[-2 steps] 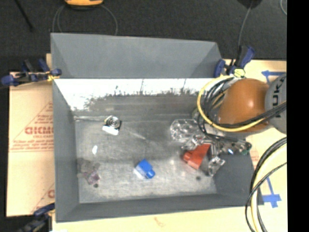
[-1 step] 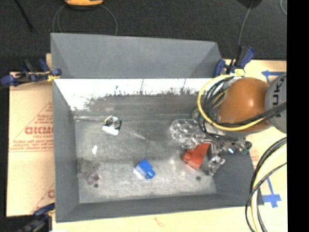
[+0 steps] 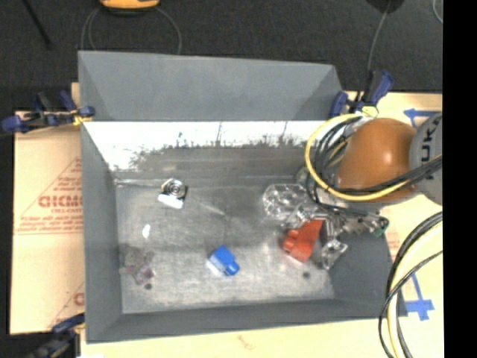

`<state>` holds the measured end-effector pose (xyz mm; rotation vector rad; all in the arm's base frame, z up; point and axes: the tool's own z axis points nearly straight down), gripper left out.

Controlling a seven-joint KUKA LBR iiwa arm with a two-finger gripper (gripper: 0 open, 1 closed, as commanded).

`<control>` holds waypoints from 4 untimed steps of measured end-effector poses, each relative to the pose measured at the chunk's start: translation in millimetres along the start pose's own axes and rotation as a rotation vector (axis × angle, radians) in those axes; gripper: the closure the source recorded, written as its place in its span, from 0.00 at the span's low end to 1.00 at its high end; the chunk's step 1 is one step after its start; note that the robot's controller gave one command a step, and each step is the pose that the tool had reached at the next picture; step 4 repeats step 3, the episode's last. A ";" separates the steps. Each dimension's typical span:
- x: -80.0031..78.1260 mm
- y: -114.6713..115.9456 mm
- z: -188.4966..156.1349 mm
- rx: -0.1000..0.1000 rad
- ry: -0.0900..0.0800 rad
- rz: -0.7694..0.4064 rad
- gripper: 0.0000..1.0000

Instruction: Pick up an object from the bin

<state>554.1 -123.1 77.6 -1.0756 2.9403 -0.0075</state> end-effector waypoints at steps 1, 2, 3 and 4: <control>-1.1 -1.8 -0.9 0.001 -0.001 0.003 0.00; -2.3 -1.5 -1.6 0.001 -0.003 0.003 1.00; -4.6 -4.9 -87.9 0.001 0.001 0.007 1.00; -4.6 -4.9 -87.9 0.001 0.001 0.007 1.00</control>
Offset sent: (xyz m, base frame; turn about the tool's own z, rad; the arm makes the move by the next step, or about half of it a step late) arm 0.0000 0.0000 0.0000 0.0000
